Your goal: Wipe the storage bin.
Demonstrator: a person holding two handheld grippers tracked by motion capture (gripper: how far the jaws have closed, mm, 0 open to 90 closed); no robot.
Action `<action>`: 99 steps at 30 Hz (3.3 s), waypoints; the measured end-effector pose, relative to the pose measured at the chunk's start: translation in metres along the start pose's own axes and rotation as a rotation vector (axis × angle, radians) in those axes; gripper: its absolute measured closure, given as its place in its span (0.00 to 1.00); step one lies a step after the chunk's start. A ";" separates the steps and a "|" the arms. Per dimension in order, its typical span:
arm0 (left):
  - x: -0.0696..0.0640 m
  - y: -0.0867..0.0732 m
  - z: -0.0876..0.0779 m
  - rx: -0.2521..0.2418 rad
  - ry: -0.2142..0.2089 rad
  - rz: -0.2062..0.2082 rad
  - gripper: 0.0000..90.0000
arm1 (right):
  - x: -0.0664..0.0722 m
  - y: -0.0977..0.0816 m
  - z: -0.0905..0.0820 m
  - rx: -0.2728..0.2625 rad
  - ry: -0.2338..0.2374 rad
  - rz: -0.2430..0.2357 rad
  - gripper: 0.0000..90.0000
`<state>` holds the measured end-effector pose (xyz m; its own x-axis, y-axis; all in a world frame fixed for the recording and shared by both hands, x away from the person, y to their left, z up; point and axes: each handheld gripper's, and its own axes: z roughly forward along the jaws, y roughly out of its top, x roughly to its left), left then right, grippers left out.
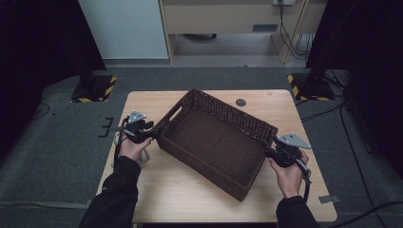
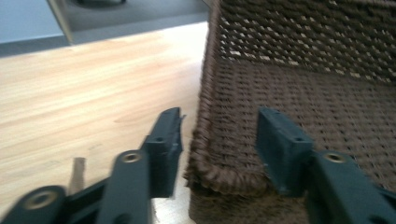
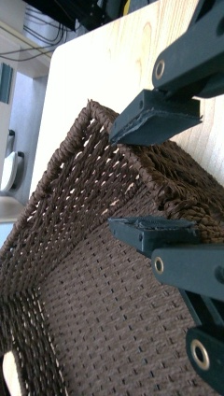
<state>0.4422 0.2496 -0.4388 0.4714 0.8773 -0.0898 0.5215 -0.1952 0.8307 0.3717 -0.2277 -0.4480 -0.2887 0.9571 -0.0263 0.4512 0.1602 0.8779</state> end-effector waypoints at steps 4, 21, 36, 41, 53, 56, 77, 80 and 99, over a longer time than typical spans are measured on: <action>-0.001 -0.002 0.001 0.003 0.017 0.009 0.65 | 0.003 0.001 -0.007 -0.013 0.037 0.038 0.50; -0.012 -0.011 -0.020 -0.010 -0.037 -0.014 0.66 | 0.010 -0.006 -0.007 0.057 0.035 0.028 0.53; -0.024 -0.026 -0.021 0.032 -0.043 -0.029 0.78 | 0.000 -0.001 0.001 0.038 0.030 0.008 0.54; -0.037 -0.033 -0.032 0.038 -0.032 -0.024 0.76 | 0.003 -0.002 -0.010 0.036 0.064 0.013 0.53; -0.032 -0.026 -0.033 -0.003 -0.052 0.013 0.64 | -0.001 -0.005 0.001 0.107 0.047 -0.039 0.72; -0.033 -0.028 -0.031 0.011 -0.051 0.016 0.68 | -0.006 -0.005 0.005 0.093 0.055 -0.031 0.73; -0.066 -0.049 -0.048 0.040 -0.096 -0.022 0.66 | -0.008 0.001 0.000 0.036 0.069 0.017 0.52; -0.065 -0.049 -0.048 0.038 -0.100 -0.015 0.65 | -0.009 -0.003 0.007 0.073 0.056 0.015 0.54; -0.013 -0.054 -0.084 -0.023 0.036 0.015 0.44 | -0.022 -0.009 0.004 0.137 -0.014 0.025 0.86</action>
<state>0.3484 0.2850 -0.4363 0.4526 0.8899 -0.0575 0.4976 -0.1986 0.8443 0.3776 -0.2487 -0.4576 -0.2651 0.9641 -0.0127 0.5690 0.1671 0.8052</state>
